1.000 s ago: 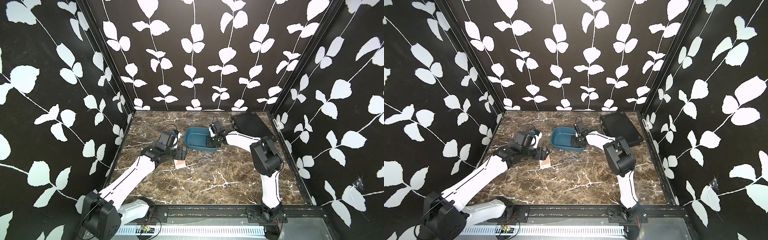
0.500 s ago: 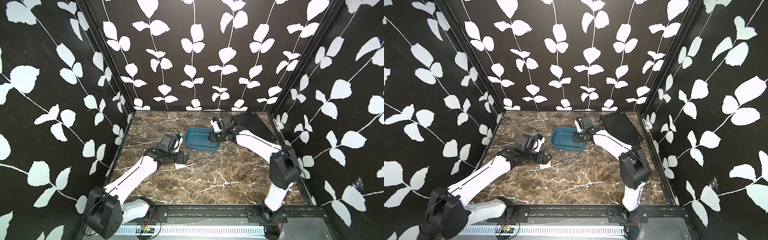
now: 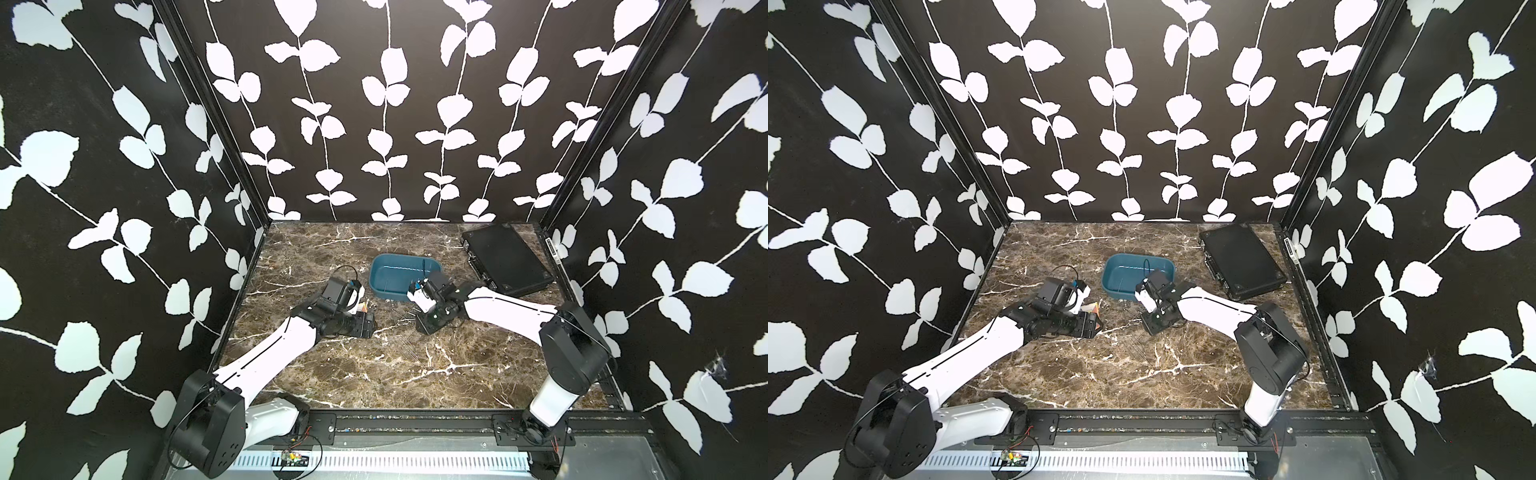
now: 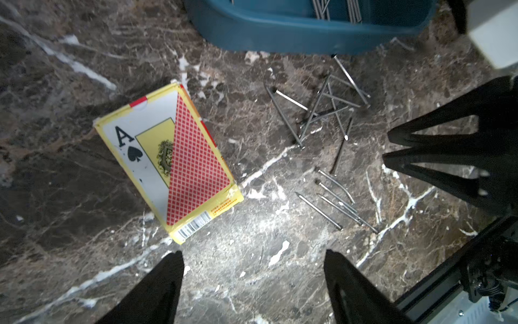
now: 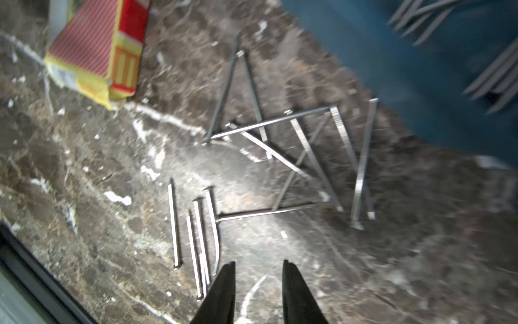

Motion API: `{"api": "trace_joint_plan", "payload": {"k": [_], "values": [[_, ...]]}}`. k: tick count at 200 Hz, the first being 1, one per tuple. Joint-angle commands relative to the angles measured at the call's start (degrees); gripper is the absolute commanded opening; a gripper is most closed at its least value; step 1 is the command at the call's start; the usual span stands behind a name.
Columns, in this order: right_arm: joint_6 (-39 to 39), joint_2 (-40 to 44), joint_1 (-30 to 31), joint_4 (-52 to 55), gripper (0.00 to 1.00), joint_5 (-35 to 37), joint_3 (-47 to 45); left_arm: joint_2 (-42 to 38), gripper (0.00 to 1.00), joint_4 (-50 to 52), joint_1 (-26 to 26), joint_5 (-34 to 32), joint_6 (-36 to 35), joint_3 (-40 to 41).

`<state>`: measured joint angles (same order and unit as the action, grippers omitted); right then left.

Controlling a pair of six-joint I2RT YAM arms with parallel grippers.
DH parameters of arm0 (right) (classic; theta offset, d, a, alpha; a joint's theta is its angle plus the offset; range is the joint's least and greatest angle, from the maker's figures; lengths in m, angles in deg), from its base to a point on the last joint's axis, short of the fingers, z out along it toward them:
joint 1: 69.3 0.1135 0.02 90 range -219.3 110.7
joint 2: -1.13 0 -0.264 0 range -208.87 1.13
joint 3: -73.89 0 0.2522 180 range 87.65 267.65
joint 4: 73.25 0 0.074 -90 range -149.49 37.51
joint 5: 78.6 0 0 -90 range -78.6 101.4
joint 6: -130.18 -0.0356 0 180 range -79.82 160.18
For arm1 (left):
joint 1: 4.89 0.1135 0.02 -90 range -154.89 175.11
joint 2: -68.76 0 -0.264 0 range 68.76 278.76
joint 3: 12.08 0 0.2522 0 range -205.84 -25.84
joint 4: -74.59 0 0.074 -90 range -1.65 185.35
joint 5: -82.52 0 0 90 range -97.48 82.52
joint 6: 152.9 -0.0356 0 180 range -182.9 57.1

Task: Put the nails on the desktop into the storage box
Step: Pick up the nail from the center of the board.

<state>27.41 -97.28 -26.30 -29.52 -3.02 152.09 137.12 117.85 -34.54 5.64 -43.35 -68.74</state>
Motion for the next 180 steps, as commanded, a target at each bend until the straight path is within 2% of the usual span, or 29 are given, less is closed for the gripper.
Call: {"api": "trace_joint_plan", "payload": {"k": [1,45,86,127,180], "values": [[-3.9,0.2,0.0,-2.9,0.31,-2.0,-2.1,-1.7,0.81,1.1,-1.6,-0.4,-0.5,0.5],[-14.3,4.6,-1.5,-10.2,0.32,0.6,-8.1,3.8,0.80,1.2,-9.5,-4.6,-1.0,-2.7],[-23.5,13.7,-9.5,-12.0,0.32,1.0,-16.7,12.0,0.79,-2.4,-14.1,-5.4,-0.9,-7.1],[-24.0,23.7,-15.2,-10.1,0.33,3.1,-21.8,21.6,0.76,-1.3,-17.5,-6.2,-2.9,-15.3],[-24.1,28.1,-16.7,-9.8,0.33,3.9,-23.6,29.7,0.68,1.4,-19.6,-6.2,-5.0,-23.5]]}}
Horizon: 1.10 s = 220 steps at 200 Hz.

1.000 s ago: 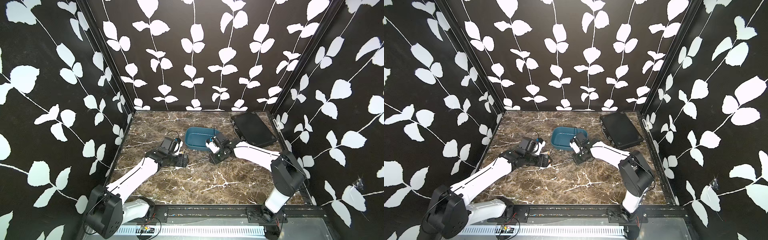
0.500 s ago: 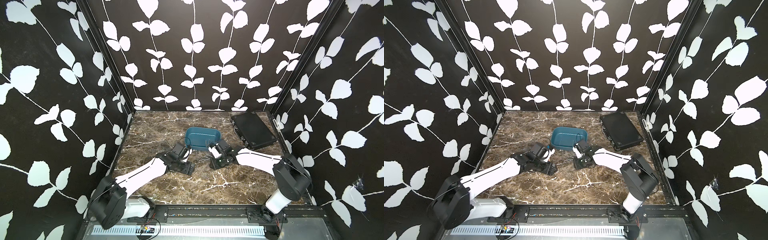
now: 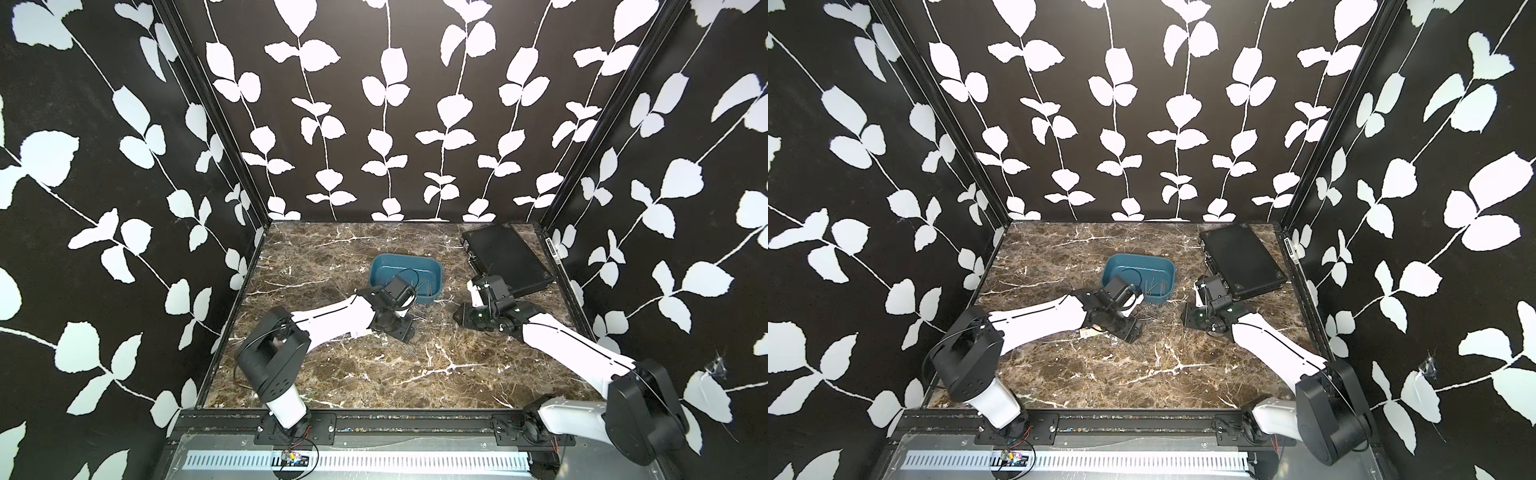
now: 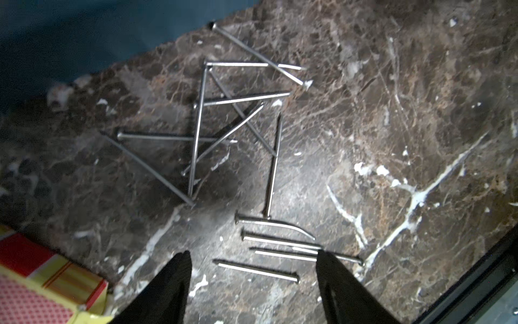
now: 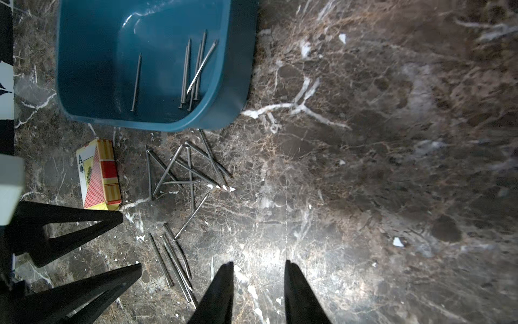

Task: Put the nails on the desktop into the storage box
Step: Pick up the nail from the center of the board.

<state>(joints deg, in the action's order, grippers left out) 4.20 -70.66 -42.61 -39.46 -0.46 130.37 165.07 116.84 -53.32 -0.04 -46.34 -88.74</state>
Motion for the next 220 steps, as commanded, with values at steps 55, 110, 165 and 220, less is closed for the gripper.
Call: {"api": "trace_joint_plan", "payload": {"k": [55,110,165,220], "values": [[-0.3,3.2,-1.2,0.1,0.34,1.1,-2.2,6.8,0.55,3.3,-2.0,-1.1,-2.0,-6.3],[-0.2,3.4,-1.6,-0.4,0.34,0.7,-2.2,10.1,0.50,3.2,-3.9,-2.2,-2.6,-8.1],[0.0,1.7,-1.9,-1.2,0.35,0.0,-1.4,13.2,0.39,5.2,-5.0,-3.8,-4.0,-10.3],[0.5,0.5,-2.2,-2.4,0.36,-0.2,-0.4,16.4,0.27,9.3,-6.7,-7.9,-6.4,-11.5]]}}
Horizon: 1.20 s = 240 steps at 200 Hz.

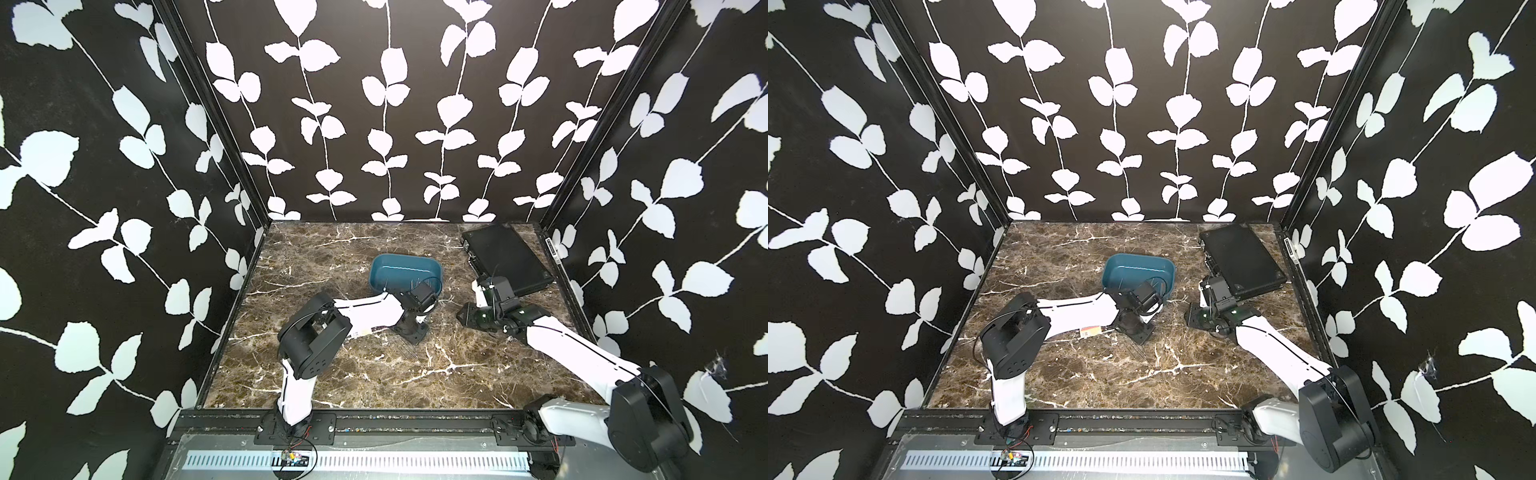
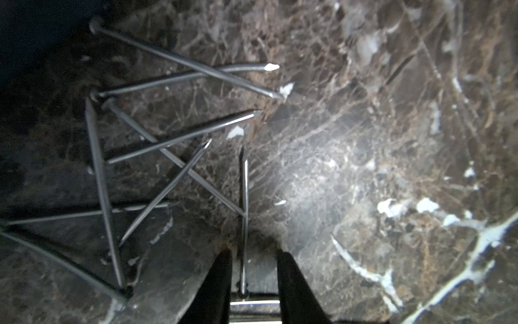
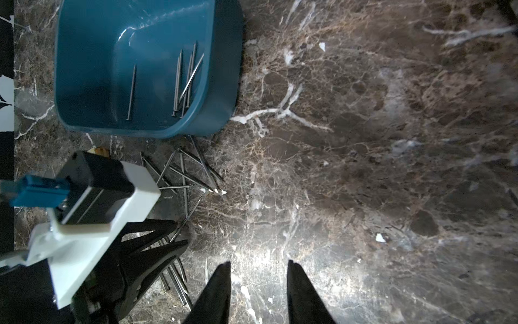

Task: Put the nails on the desktop into the storage box
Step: Pick up the nail from the center of the board.

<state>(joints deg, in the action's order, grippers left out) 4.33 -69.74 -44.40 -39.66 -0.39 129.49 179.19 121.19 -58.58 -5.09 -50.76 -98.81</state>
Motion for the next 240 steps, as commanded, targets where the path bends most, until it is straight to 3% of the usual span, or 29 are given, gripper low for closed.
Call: {"api": "trace_joint_plan", "payload": {"k": [1,80,98,155,197,211,225,240], "values": [[0.3,-0.4,-0.4,-2.3,0.36,-0.3,0.5,2.3,0.27,5.1,-1.5,-3.0,-2.1,-1.5],[1.0,-1.8,-0.8,-3.6,0.37,-0.4,1.9,5.3,0.10,7.8,-3.3,-6.6,-2.8,-1.4],[1.1,-2.2,-0.9,-3.9,0.37,-0.5,2.2,5.4,0.00,8.0,-3.4,-6.9,-2.9,-1.5],[1.7,-2.3,-1.3,-5.2,0.45,-0.4,2.5,3.2,0.00,11.4,-3.5,-6.7,-3.5,-5.2],[1.9,-1.8,-1.7,-6.8,0.59,0.5,2.3,-3.7,0.00,14.0,-3.4,-4.9,-2.5,-6.7],[2.0,-1.8,-1.8,-7.3,0.72,1.2,2.5,-6.5,0.00,14.6,-3.4,-4.4,-2.1,-6.8],[2.6,-2.0,-1.9,-7.8,0.98,1.6,2.9,-9.0,0.00,15.0,-3.0,-4.2,-1.7,-6.7],[3.1,-2.1,-1.9,-8.6,1.00,2.1,3.4,-11.3,0.00,15.2,-2.0,-4.1,-0.8,-6.8]]}}
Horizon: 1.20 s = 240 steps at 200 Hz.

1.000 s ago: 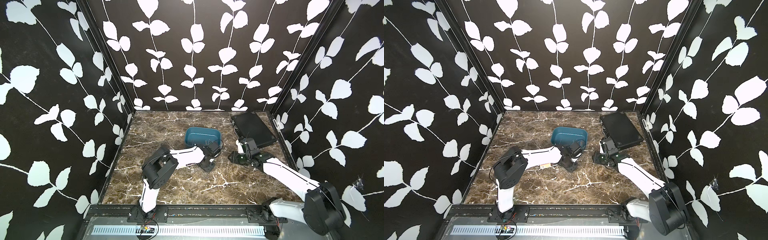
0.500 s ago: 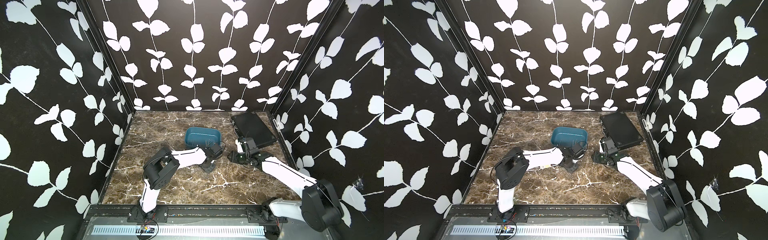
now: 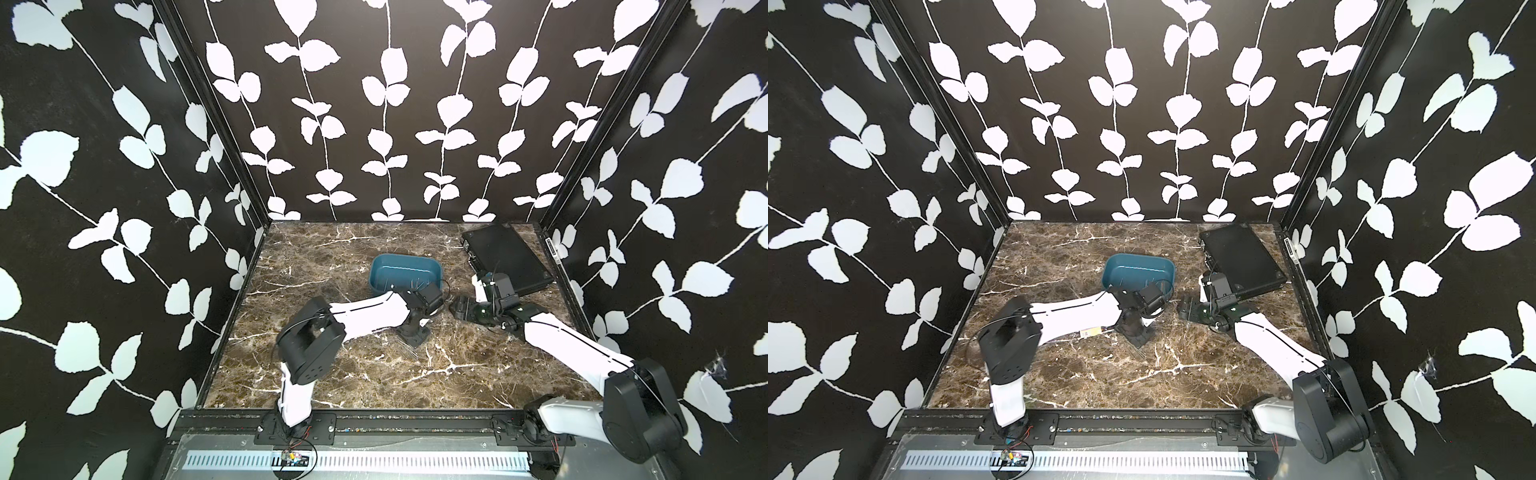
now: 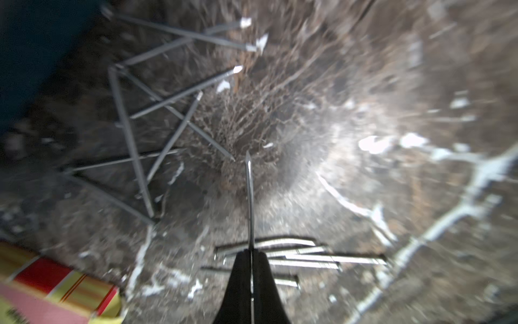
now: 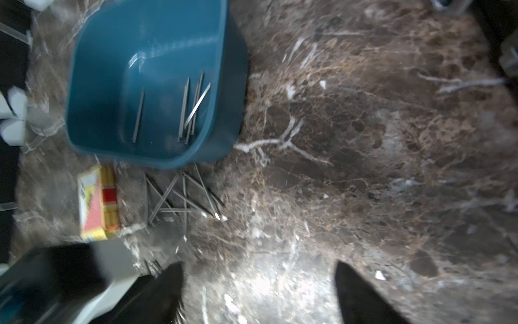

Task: Put the nails on the desktop into the storage box
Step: Pick up the nail from the center of the board, then place the nail in the storage box.

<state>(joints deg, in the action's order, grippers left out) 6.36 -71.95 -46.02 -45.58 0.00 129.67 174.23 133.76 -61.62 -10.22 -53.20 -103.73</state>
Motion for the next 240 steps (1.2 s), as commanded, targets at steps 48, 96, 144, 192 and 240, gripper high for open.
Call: {"api": "trace_joint_plan", "payload": {"k": [48,96,144,192,240], "values": [[-2.9,-1.3,-0.8,-2.6,1.00,-0.4,7.7,-12.9,0.00,-2.3,9.3,4.5,6.7,-1.8],[-3.7,-7.6,-1.6,3.8,0.99,-8.0,16.1,-9.3,0.00,-6.7,16.2,7.6,8.9,-5.1],[-1.7,-5.5,-1.7,9.2,0.99,-7.4,19.9,-1.1,0.00,-10.9,21.1,10.6,8.8,-9.6],[-5.4,-5.9,-2.6,7.0,0.99,-13.8,20.7,5.2,0.00,-11.9,22.4,12.2,6.9,-11.5],[-2.3,-3.6,-2.5,6.7,0.99,-9.9,20.6,9.8,0.00,-12.5,23.5,14.3,6.3,-13.2]]}}
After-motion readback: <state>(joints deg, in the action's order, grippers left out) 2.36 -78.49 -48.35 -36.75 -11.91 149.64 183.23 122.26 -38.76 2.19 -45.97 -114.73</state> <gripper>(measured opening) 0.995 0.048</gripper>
